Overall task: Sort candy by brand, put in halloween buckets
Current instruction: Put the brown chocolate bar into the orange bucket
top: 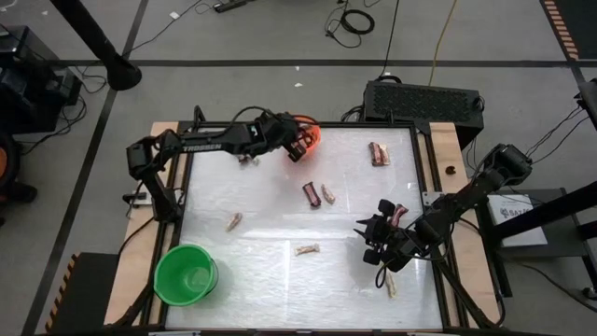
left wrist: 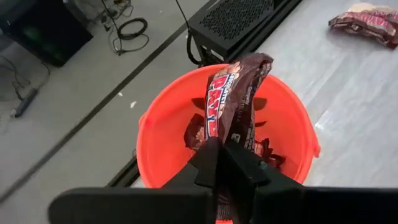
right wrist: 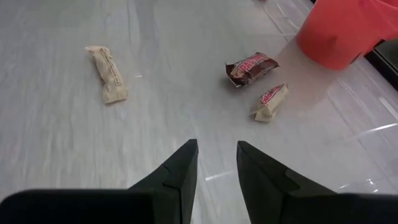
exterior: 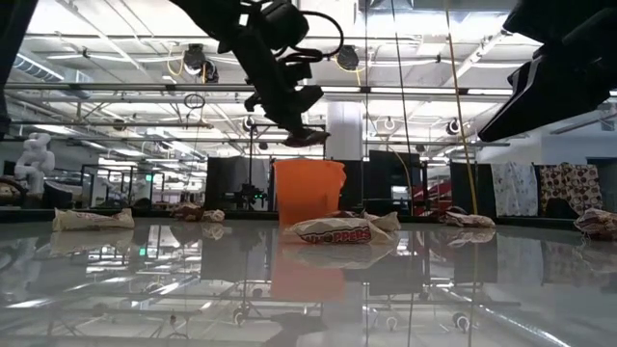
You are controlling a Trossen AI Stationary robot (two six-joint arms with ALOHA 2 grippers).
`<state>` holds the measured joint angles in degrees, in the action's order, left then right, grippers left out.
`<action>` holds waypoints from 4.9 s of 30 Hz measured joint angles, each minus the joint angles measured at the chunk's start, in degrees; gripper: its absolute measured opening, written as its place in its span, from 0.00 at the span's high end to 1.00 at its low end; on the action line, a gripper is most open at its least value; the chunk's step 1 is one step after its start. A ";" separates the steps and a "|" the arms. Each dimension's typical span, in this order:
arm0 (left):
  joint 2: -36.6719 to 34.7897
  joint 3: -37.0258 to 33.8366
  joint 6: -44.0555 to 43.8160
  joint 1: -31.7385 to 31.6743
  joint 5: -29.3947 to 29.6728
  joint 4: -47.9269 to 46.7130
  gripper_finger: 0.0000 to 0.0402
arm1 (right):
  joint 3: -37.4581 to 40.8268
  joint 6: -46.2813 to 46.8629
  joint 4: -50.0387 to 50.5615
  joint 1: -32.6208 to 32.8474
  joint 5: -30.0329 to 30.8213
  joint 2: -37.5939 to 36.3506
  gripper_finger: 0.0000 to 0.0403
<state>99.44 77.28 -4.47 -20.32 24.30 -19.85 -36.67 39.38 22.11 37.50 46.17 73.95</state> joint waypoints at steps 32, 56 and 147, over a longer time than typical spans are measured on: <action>9.99 0.00 8.42 17.26 -17.03 4.89 0.75 | 0.00 0.46 -1.14 0.00 0.04 0.00 0.74; 19.59 0.02 19.59 25.90 -0.34 16.66 0.47 | 0.00 0.24 -0.85 0.00 0.22 0.00 0.74; 23.53 7.30 20.81 21.47 10.45 -12.27 0.33 | 0.00 0.42 -0.96 0.00 0.21 0.00 0.74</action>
<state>122.97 84.58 16.34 1.16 34.75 -32.12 -36.67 39.79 21.15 37.50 46.39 73.95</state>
